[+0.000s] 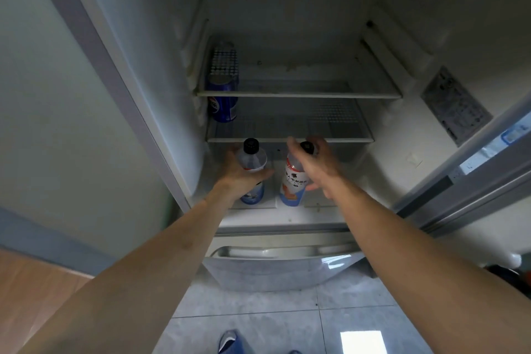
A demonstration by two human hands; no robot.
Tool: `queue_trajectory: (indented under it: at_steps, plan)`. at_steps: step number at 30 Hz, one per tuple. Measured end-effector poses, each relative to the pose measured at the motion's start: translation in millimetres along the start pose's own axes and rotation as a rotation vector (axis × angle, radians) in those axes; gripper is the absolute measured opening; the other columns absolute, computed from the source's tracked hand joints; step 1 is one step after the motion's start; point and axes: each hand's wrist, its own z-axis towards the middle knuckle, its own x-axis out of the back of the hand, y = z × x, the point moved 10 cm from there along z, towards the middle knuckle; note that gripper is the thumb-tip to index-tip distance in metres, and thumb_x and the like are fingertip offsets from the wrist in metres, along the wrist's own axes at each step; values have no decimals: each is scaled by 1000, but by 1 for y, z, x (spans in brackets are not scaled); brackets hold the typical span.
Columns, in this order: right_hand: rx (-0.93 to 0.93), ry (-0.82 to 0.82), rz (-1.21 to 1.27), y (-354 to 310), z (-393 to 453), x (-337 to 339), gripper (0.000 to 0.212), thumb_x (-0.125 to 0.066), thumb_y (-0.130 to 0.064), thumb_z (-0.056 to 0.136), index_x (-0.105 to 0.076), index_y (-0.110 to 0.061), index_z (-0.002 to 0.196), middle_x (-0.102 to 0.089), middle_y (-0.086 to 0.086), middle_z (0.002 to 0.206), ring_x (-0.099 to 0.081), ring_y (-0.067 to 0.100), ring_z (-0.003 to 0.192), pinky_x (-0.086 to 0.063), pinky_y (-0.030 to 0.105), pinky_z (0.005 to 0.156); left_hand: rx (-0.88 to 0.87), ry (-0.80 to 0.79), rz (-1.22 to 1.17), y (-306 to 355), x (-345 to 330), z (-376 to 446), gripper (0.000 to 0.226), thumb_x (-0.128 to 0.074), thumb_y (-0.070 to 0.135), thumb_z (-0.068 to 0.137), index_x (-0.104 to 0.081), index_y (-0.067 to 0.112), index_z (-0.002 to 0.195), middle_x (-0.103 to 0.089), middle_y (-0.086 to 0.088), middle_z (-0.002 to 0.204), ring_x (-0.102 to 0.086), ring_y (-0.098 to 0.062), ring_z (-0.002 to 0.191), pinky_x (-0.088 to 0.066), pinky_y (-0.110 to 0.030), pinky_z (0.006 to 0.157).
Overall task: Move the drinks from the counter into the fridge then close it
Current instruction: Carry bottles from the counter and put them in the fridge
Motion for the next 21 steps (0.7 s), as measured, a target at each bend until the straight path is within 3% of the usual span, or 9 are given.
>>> queue_trajectory:
  at_steps: [2, 4, 6, 7, 8, 10, 13, 17, 21]
  plan:
    - [-25, -62, -122, -14, -3, -1, 86, -50, -94, 53, -58, -31, 109, -62, -3, 118, -63, 19, 90, -56, 30, 52, -63, 23, 114, 24, 4, 1, 96, -85, 45, 67, -31, 24, 144, -51, -5, 139, -50, -27, 128, -45, -43, 106]
    - [-26, -79, -294, -25, -5, -1, 73, -43, -94, 61, -61, -30, 90, -62, -3, 101, -62, 19, 77, -55, 29, 46, -80, 34, 325, 45, 7, 2, 86, -71, 67, 70, -40, 29, 141, -55, -2, 140, -51, -28, 130, -48, -41, 101]
    - [-39, -65, -445, -27, -5, 3, 61, -43, -84, 74, -59, -27, 88, -60, 2, 93, -61, 22, 65, -58, 32, 46, -104, 15, 512, 61, 7, 1, 46, -59, 68, 79, -65, 26, 96, -72, -3, 101, -67, -29, 105, -54, -34, 76]
    - [-61, -68, -482, -24, -5, 5, 55, -46, -78, 78, -57, -26, 92, -61, 4, 91, -64, 23, 62, -59, 33, 49, -103, 16, 532, 65, 9, -1, 44, -56, 63, 84, -65, 21, 76, -71, -5, 83, -70, -29, 90, -54, -34, 68]
    - [-87, -74, -487, -19, -5, 7, 49, -49, -71, 81, -56, -25, 96, -62, 6, 90, -67, 25, 62, -60, 34, 52, -84, 21, 502, 64, 11, -2, 44, -55, 55, 86, -64, 16, 70, -70, -8, 76, -69, -29, 82, -55, -36, 66]
    - [-118, -53, -404, -10, -7, 14, 40, -53, -59, 84, -57, -22, 98, -65, 8, 88, -71, 27, 62, -60, 33, 53, -38, 82, 381, 55, 24, -8, 32, -55, 39, 85, -67, 10, 77, -70, -10, 76, -68, -29, 77, -57, -36, 66]
    - [-128, 77, -140, 6, -10, 31, 30, -59, -44, 80, -65, -18, 94, -71, 8, 91, -72, 28, 59, -60, 33, 51, -43, 306, 240, 36, 50, -30, 19, -59, 33, 81, -69, 17, 81, -66, 3, 70, -65, -17, 68, -52, -21, 54]
    - [-283, 140, 427, 56, -28, 33, 31, -66, -30, 87, -63, -12, 112, -69, 12, 103, -72, 31, 72, -60, 34, 52, 135, 446, -392, -25, 54, -59, 14, -65, 27, 85, -72, 25, 97, -69, -1, 98, -68, -27, 93, -63, -43, 68]
    - [-348, 78, 723, 97, -53, 11, 28, -61, -22, 96, -56, -12, 122, -61, 17, 120, -68, 35, 99, -61, 37, 62, 243, 392, -713, -72, 35, -83, 33, -66, 23, 92, -61, 19, 124, -54, -2, 126, -61, -27, 109, -63, -39, 70]
